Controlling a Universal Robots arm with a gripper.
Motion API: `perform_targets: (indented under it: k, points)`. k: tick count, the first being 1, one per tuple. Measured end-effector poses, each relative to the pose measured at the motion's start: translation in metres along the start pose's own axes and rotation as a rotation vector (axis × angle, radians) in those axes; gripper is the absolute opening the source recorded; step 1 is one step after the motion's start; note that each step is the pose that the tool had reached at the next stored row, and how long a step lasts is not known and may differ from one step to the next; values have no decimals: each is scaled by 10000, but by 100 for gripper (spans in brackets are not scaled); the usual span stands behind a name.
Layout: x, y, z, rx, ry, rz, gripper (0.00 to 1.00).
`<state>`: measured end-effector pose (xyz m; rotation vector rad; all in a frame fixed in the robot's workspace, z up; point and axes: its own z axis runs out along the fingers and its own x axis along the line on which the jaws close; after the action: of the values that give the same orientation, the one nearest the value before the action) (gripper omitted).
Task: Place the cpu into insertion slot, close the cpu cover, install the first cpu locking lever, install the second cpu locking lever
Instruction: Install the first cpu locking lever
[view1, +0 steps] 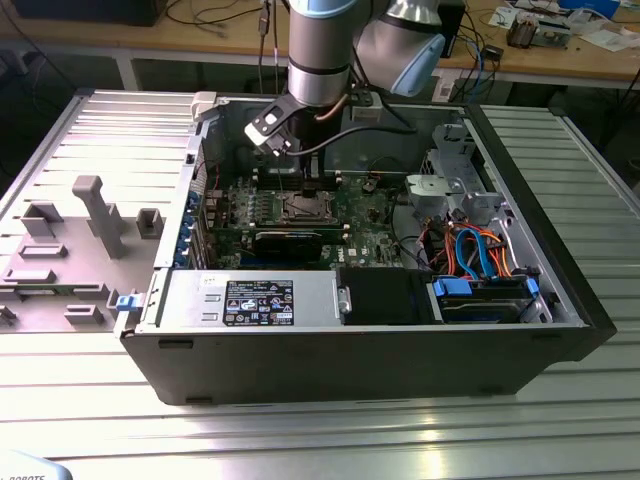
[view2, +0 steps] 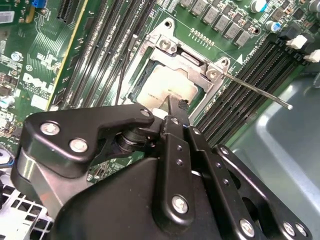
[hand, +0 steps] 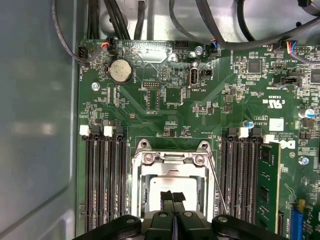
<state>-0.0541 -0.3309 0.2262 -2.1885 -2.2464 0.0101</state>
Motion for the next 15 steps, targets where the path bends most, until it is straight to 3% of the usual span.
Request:
perform_targets:
  k: [5, 11, 15]
  points:
    - [0, 0, -63, 0, 0, 0, 11]
    - [0, -2, -232, 0, 0, 0, 11]
    - [0, -3, -308, -1, 0, 0, 11]
